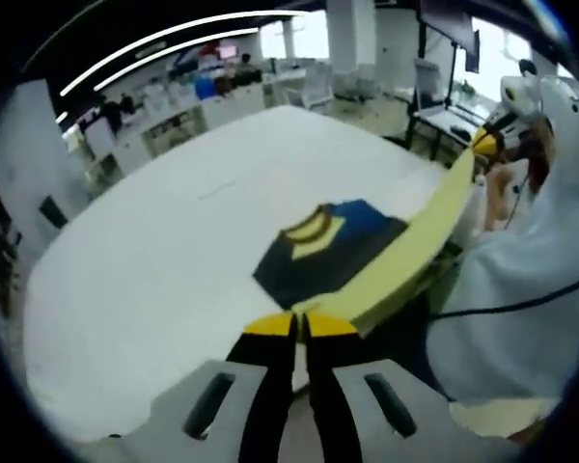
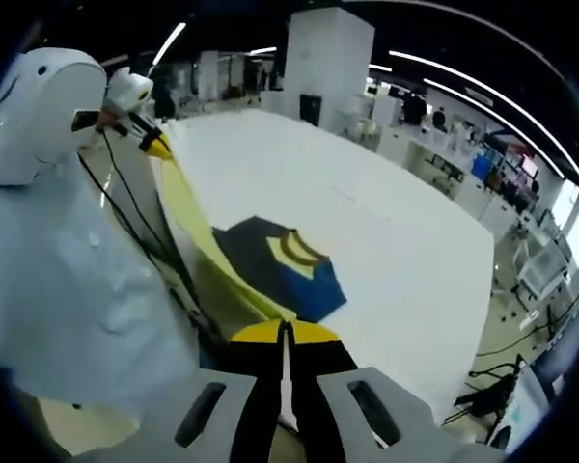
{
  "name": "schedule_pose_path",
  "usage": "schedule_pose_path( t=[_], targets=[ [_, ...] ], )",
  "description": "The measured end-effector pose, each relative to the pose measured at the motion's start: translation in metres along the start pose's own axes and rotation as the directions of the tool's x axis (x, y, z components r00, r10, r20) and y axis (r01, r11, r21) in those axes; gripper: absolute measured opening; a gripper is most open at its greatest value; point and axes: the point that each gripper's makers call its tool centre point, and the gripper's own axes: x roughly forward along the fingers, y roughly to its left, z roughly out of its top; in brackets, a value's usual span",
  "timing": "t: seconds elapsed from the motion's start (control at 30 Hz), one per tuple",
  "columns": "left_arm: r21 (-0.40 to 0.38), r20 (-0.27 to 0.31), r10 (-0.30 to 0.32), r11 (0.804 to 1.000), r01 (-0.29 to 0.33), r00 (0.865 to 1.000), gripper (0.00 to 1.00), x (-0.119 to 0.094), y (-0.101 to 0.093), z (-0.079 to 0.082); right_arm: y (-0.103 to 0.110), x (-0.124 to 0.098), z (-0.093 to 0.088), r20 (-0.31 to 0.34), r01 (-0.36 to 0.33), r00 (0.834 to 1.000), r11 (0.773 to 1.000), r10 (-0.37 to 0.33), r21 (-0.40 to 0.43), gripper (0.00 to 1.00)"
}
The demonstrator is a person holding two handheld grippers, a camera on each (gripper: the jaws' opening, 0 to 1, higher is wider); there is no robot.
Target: Fold the garment on the visible template until the final outline fits inside the template.
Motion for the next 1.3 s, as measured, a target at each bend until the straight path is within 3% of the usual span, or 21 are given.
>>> schedule_pose_path(
  t=[0.43,0.77,1.07,1.3],
  targets=[
    [-0.028,-0.045,-0.019,0.999,0.018,0.999,0.0,0.016,0.006,-0.01,-0.01,0.019,-0.005,-0.008,-0.014,1.0,1.0,0.015,0.027,0.02],
    [-0.046,-0.031,-0.032,0.999,0.03,0.999,0.0,0.03,0.012,-0.003,-0.018,0.032,-0.005,-0.021,-0.028,0.999,0.999,0.028,0.037,0.02],
    [-0.061,-0.069,-0.022,0.998,0.018,0.997,0.0,0.047,0.024,-0.01,-0.029,0.046,-0.005,-0.014,-0.031,0.999,0.997,0.032,0.067,0.02],
    [-0.089,-0.065,-0.031,0.996,0.025,0.997,0.0,0.06,0.032,-0.008,-0.038,0.059,-0.006,-0.02,-0.027,0.999,0.996,0.029,0.08,0.02]
  ],
)
